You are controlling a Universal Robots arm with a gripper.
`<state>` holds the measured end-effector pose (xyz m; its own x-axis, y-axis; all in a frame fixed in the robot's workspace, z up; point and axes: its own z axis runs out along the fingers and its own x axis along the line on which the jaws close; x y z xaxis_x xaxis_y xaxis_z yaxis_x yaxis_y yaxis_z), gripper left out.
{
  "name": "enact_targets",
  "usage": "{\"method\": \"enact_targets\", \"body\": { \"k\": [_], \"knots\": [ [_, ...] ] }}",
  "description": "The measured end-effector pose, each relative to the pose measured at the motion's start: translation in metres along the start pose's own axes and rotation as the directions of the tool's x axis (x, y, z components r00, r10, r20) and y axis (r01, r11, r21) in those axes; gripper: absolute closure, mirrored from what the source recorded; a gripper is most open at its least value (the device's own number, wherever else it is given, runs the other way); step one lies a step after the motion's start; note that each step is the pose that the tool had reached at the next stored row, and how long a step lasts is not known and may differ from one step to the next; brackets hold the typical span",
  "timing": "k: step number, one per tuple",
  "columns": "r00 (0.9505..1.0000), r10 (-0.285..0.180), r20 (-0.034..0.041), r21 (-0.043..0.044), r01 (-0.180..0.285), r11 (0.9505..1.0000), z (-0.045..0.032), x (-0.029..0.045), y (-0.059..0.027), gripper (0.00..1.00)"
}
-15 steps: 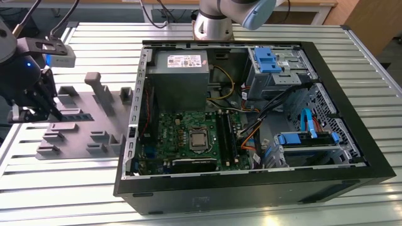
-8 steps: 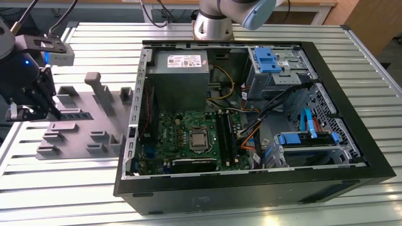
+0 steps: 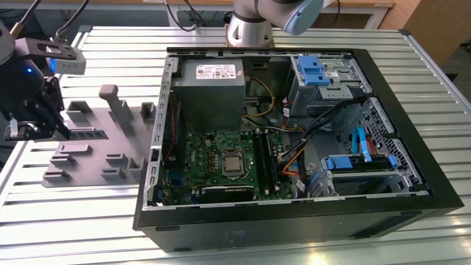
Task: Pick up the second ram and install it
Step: 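Pick up the second ram and move it above second insertion slot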
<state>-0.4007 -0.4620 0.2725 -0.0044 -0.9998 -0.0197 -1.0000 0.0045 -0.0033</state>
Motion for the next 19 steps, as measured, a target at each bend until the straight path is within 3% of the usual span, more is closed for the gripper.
{"method": "enact_targets", "body": {
  "k": [19],
  "knots": [
    [1.0000, 0.000, 0.0000, 0.0000, 0.000, 1.0000, -0.0055, -0.0001, 0.0000, 0.86]
  ]
}}
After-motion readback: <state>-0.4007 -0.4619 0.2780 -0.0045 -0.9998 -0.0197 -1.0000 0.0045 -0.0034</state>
